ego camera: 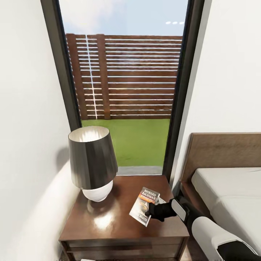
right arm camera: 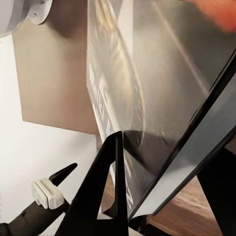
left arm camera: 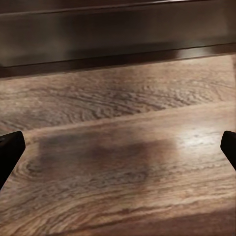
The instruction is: In the bedroom, move the book from the bed onto either nightstand, and place the two sandals side by side next to the bed.
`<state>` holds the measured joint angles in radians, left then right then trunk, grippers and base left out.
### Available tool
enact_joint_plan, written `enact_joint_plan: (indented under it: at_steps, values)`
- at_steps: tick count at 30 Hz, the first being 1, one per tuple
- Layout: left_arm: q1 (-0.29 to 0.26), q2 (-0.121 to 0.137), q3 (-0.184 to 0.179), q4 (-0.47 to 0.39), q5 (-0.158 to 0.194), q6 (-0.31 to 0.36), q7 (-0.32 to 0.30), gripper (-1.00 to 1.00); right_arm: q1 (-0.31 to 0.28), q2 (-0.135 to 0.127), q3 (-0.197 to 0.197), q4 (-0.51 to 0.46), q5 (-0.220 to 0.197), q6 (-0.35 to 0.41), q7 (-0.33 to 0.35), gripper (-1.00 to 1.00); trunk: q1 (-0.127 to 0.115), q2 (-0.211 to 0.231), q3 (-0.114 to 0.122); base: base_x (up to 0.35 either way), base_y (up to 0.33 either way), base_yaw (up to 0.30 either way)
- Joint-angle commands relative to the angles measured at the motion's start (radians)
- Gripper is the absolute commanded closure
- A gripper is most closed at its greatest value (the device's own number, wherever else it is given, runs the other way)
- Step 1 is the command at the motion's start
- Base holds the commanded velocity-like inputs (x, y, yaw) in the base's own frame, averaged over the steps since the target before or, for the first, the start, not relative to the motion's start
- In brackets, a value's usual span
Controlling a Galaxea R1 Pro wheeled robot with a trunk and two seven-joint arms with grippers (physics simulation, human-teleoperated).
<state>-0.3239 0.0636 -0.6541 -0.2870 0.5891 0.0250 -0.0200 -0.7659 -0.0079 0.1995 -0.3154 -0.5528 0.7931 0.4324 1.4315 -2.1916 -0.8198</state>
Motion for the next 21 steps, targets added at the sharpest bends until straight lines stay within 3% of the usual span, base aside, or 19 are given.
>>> enact_joint_plan:
  at_steps: [1,11,21]
  values:
    - [0.000,0.001,-0.004,-0.001,0.008,0.003,-0.001,-1.00,-0.003,-0.001,0.004,-0.001,0.005,0.001,0.005,1.00,0.000,0.000,-0.001,0.000,0.000,0.000]
    - [0.000,0.001,-0.004,-0.002,0.006,0.003,-0.002,-1.00,-0.013,-0.004,-0.043,0.004,0.007,0.002,0.000,1.00,0.000,0.000,-0.001,0.000,0.000,0.000]
    - [0.000,0.001,-0.004,-0.001,0.003,0.004,-0.002,-1.00,-0.015,0.000,-0.056,0.005,0.006,0.002,-0.035,1.00,0.000,0.000,-0.001,0.058,0.031,0.000]
